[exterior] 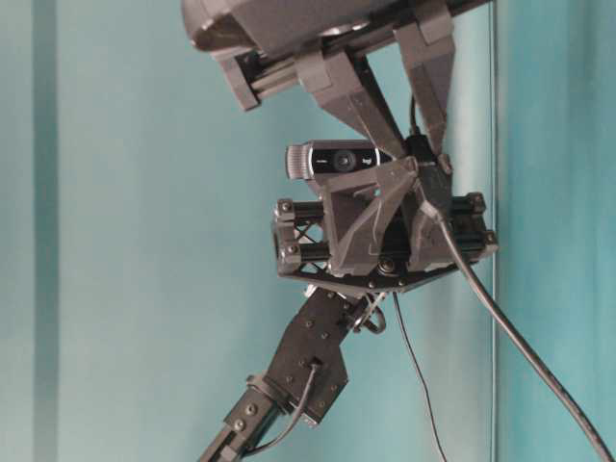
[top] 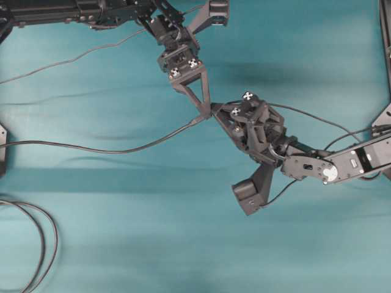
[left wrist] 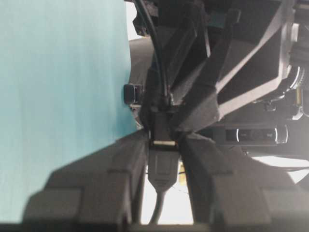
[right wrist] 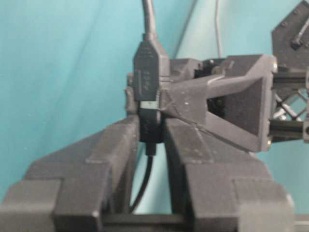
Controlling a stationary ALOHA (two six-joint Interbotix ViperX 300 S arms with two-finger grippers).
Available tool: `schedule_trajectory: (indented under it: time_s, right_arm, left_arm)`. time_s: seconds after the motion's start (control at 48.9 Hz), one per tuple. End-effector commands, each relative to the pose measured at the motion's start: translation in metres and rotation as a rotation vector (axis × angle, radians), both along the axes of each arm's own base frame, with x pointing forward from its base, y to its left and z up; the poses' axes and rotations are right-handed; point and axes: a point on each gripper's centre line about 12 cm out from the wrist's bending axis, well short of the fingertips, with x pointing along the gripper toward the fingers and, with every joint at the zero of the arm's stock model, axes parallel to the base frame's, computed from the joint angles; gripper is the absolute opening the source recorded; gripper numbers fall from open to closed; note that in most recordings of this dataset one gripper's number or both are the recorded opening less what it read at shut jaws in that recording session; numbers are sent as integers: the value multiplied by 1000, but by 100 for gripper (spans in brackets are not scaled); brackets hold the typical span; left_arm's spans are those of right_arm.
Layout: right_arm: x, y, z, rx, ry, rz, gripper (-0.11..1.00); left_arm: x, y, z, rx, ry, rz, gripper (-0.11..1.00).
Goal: Insert the USB using both arms.
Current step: 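Open the right gripper and withdraw it from the joined connector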
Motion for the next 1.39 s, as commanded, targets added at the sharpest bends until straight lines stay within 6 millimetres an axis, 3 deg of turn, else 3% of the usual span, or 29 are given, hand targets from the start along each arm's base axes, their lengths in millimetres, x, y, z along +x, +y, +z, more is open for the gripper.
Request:
schedule_trajectory:
  time_s: [0.0, 0.471, 0.839, 0.88, 1.003, 1.064, 1.208, 1.372]
  right_arm:
    - [11, 9, 14, 17, -42, 34, 20]
    - [-1, 5, -1, 8, 3, 25, 20]
    - [-1, -4, -1, 39, -4, -25, 20]
    - [-1, -4, -1, 39, -4, -25, 26]
    - [-4, -7, 1, 31, -23, -59, 64]
    - [-6, -9, 6, 24, -55, -94, 76]
    - [-19, -6, 27, 29, -163, -181, 73]
    - [-33, 14, 46, 190, -233, -215, 73]
  left_arm:
    - [6, 7, 22, 13, -46, 17, 21]
    - [4, 7, 29, 16, -54, 16, 21]
    - [5, 1, 32, 10, -44, 9, 21]
    - [5, 0, 32, 11, -43, 6, 21]
    - [4, 0, 34, 11, -45, 9, 21]
    - [3, -1, 33, 8, -40, 9, 21]
    - [-4, -3, 28, 20, -10, 27, 21]
    - [-14, -4, 20, 117, 40, 47, 21]
